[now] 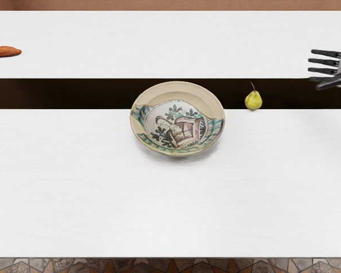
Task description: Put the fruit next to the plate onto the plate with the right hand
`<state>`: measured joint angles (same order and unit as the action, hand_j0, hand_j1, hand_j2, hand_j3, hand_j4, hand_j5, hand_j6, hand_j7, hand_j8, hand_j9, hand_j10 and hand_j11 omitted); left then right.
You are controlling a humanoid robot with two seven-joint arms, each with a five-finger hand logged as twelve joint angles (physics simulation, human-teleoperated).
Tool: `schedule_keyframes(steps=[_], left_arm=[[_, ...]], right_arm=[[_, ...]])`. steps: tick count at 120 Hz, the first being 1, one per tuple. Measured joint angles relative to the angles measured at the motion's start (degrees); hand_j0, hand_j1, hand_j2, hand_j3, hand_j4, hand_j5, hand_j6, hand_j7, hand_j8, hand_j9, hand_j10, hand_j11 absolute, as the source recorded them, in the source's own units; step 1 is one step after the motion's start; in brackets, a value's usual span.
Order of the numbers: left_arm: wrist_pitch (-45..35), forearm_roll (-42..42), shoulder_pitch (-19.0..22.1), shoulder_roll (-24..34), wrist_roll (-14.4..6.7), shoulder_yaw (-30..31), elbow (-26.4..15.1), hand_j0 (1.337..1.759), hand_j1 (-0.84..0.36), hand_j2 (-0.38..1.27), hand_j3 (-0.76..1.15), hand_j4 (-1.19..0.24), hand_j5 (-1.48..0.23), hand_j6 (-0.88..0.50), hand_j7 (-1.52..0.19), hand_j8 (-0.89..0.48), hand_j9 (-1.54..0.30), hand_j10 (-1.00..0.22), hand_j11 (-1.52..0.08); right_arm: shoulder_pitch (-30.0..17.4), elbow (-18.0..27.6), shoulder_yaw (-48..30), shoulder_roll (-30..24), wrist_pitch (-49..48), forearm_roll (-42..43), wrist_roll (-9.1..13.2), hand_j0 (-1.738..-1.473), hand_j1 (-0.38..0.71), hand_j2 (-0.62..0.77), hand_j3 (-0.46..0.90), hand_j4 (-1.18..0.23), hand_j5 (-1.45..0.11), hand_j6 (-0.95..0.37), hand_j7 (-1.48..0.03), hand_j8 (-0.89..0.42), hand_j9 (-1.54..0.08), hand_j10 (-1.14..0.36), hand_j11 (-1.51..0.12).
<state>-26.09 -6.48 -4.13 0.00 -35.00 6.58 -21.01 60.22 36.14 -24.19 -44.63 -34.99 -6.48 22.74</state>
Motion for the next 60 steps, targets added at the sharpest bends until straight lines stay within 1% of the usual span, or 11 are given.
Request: schedule_keyframes(steps=[16, 24, 28, 37, 46, 53, 60], left_arm=[[0.0, 0.0, 0.0, 0.0, 0.0, 0.0, 0.0, 1.658, 0.33, 0.0, 0.0, -0.01, -0.02, -0.01, -0.02, -0.01, -0.02, -0.01, -0.02], [0.0, 0.0, 0.0, 0.0, 0.0, 0.0, 0.0, 1.658, 0.33, 0.0, 0.0, -0.01, -0.02, -0.01, -0.02, -0.01, -0.02, -0.01, -0.02], [0.0, 0.0, 0.0, 0.0, 0.0, 0.0, 0.0, 1.658, 0.33, 0.0, 0.0, -0.01, -0.02, -0.01, -0.02, -0.01, -0.02, -0.01, -0.02], [0.0, 0.0, 0.0, 0.0, 0.0, 0.0, 0.0, 1.658, 0.33, 0.0, 0.0, -0.01, -0.02, -0.01, -0.02, -0.01, -0.02, -0.01, -0.02], [0.0, 0.0, 0.0, 0.0, 0.0, 0.0, 0.0, 1.658, 0.33, 0.0, 0.0, -0.01, -0.02, -0.01, -0.02, -0.01, -0.02, -0.01, -0.02], [0.0, 0.0, 0.0, 0.0, 0.0, 0.0, 0.0, 1.658, 0.33, 0.0, 0.0, -0.01, -0.02, -0.01, -0.02, -0.01, -0.02, -0.01, -0.02], [0.0, 0.0, -0.1, 0.0, 0.0, 0.0, 0.0, 1.658, 0.33, 0.0, 0.0, -0.01, -0.02, -0.01, -0.02, -0.01, -0.02, -0.01, -0.02]], right_arm=[[-0.5, -0.1, -0.8, -0.4, 0.0, 0.0, -0.1, -1.658, -0.35, 0.0, 0.0, 0.0, 0.0, 0.01, -0.01, 0.01, 0.0, 0.01, 0.0], [-0.6, -0.1, -0.8, 0.6, 0.0, 0.6, -0.1, -1.658, -0.35, 0.0, 0.0, 0.0, 0.0, 0.01, -0.01, 0.01, 0.0, 0.01, 0.0], [-0.4, -0.1, -0.7, 1.5, 0.0, 2.3, 0.0, -1.658, -0.35, 0.0, 0.0, 0.0, 0.0, 0.01, -0.01, 0.01, 0.0, 0.01, 0.0], [2.0, -0.2, -0.6, 4.8, 0.0, 10.4, 0.0, -1.658, -0.35, 0.0, 0.0, 0.0, 0.0, 0.01, 0.0, 0.0, 0.0, 0.0, 0.0], [5.6, -0.2, -0.6, 9.9, 0.5, 22.3, 0.0, -1.658, -0.35, 0.0, 0.0, 0.0, 0.0, 0.0, 0.0, 0.0, 0.0, 0.0, 0.0], [7.5, -0.1, -0.5, 13.8, 5.1, 29.6, 0.0, -1.658, -0.35, 0.0, 0.0, 0.0, 0.0, 0.0, 0.0, 0.0, 0.0, 0.0, 0.0], [8.3, -0.1, 0.4, 17.9, 12.8, 34.5, 0.0, -1.658, -0.35, 0.0, 0.0, 0.0, 0.0, 0.0, 0.0, 0.0, 0.0, 0.0, 0.0]])
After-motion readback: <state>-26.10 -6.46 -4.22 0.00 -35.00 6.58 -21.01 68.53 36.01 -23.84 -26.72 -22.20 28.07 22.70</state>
